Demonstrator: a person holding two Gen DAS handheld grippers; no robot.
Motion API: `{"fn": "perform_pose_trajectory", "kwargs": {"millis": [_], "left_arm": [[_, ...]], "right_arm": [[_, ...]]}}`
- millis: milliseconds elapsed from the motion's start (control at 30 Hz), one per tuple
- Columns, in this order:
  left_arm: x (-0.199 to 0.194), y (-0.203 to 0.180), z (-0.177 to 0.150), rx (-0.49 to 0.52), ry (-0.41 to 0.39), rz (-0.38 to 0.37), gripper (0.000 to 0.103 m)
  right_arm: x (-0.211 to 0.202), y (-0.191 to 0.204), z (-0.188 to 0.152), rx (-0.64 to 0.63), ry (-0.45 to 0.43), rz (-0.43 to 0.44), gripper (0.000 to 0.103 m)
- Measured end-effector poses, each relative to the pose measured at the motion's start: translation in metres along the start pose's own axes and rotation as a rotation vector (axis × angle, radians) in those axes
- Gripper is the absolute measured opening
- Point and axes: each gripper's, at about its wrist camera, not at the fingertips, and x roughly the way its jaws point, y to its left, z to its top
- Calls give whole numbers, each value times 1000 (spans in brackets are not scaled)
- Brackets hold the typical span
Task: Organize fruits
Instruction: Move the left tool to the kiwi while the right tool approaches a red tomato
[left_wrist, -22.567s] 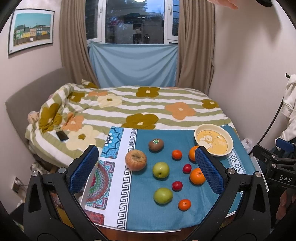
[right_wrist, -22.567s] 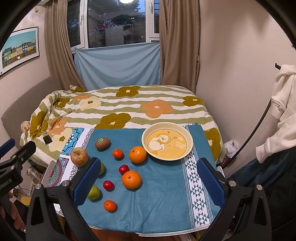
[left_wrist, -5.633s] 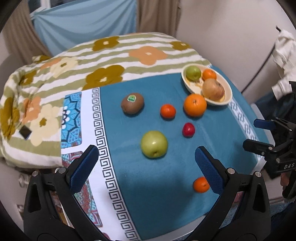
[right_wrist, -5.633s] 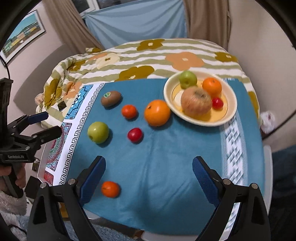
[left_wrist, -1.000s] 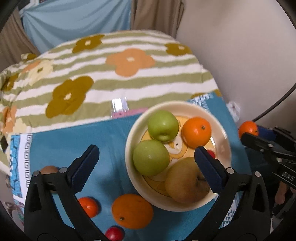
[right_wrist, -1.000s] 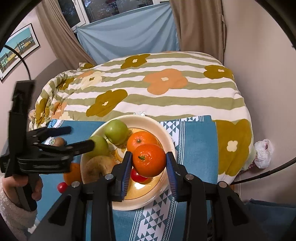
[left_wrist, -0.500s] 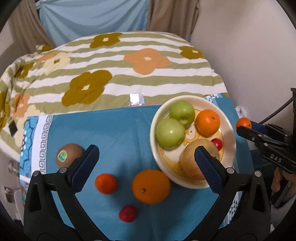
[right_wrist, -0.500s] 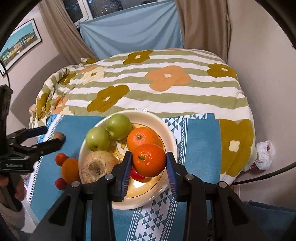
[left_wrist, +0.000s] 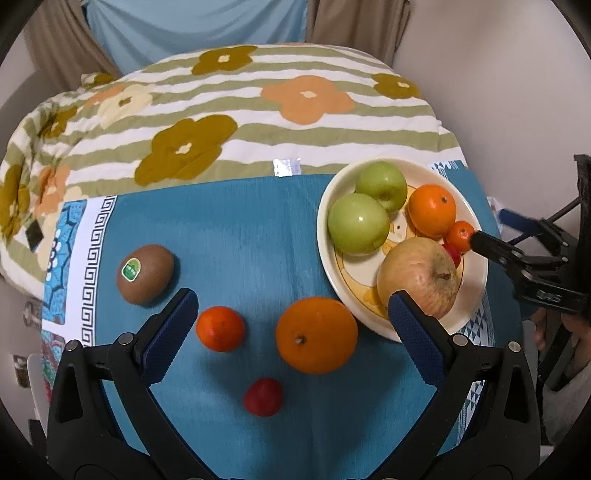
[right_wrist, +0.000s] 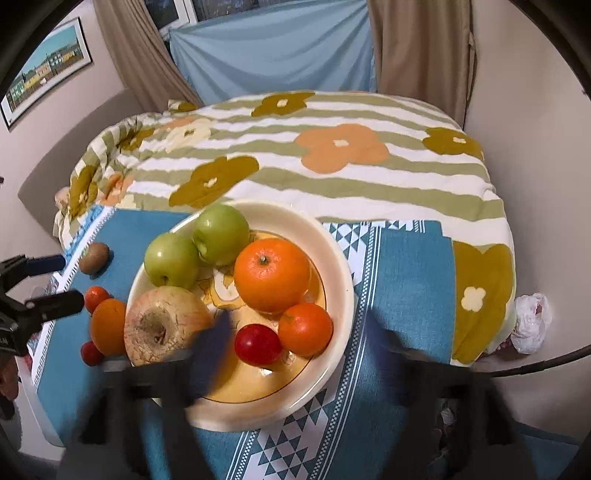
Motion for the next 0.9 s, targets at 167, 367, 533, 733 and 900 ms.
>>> {"fn": "perform_pose_trajectory", "kwargs": {"millis": [167,367,533,733,900], "left_arm": [[-6,-1,1,13,-11,3,103],[-22,-2,1,21,-47,14,103],[-37,1,-1,17,-68,20,103],[-60,14,-11,4,-91,22,103],[-81,33,-22,21,-111,46,103]], "right_arm": [[-8,-2,-3,29,-12,9,102],[-21,1,-5,35,-18,17,102],[-35,9,-5,29,-4,37,102],[-54,28,-3,6,3,9,102],[-65,54,-2,-7,16,3,102]]}}
